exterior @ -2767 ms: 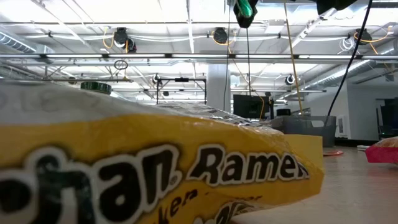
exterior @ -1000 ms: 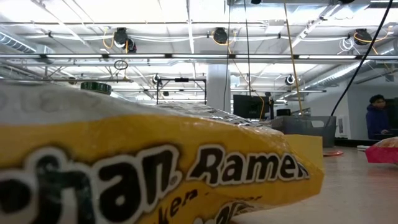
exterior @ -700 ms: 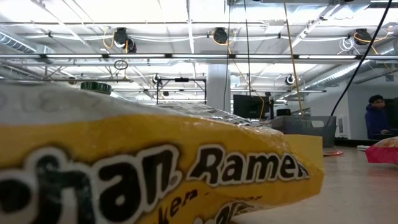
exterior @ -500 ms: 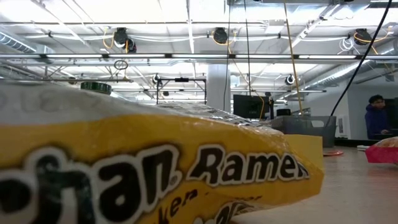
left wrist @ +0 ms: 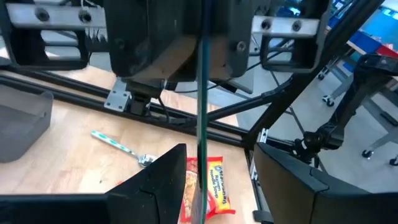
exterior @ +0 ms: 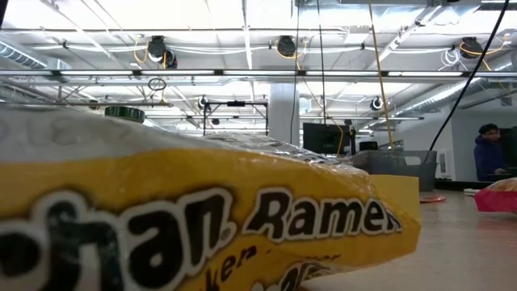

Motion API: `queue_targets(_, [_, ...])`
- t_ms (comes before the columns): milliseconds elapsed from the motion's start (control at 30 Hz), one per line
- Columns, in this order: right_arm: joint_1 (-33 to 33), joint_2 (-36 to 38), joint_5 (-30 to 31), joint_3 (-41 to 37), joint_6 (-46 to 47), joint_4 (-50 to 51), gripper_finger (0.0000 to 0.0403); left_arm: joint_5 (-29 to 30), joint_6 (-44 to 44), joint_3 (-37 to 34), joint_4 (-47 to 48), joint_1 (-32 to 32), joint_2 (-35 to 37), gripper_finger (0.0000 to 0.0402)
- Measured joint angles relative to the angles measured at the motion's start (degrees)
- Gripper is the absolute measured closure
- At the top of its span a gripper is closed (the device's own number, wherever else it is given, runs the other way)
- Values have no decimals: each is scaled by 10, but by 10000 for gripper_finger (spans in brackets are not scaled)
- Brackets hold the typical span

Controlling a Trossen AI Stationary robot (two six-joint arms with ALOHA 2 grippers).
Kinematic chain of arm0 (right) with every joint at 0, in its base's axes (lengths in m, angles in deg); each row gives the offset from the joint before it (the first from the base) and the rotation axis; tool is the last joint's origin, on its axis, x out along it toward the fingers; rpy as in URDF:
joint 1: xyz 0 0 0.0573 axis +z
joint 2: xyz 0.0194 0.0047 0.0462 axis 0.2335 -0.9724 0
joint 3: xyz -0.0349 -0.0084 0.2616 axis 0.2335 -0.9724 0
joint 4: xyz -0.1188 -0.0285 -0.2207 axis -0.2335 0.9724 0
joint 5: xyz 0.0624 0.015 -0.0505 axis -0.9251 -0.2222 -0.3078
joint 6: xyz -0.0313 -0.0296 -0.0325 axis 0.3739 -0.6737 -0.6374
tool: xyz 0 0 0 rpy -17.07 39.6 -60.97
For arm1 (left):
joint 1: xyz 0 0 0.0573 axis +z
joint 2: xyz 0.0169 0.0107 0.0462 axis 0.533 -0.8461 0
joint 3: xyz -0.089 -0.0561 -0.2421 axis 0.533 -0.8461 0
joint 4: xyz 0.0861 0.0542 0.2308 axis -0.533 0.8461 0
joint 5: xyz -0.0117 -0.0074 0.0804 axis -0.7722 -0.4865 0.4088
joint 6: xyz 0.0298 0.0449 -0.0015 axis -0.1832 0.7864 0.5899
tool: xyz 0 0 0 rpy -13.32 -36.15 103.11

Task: Pick & Place Food Item
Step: Put the blue spoon into the white bin

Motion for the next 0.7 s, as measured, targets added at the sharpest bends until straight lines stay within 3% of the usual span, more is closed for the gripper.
queue_targets(167, [0, 0, 0, 0, 0, 0, 403, 0, -2, 0, 1, 0, 2, 221])
queue_targets(567, [0, 0, -3, 0, 0, 1, 403, 2, -2, 0, 6, 0, 1, 382])
queue_targets(700, [0, 0, -2, 0, 0, 1, 403, 2, -2, 0, 7, 0, 1, 389])
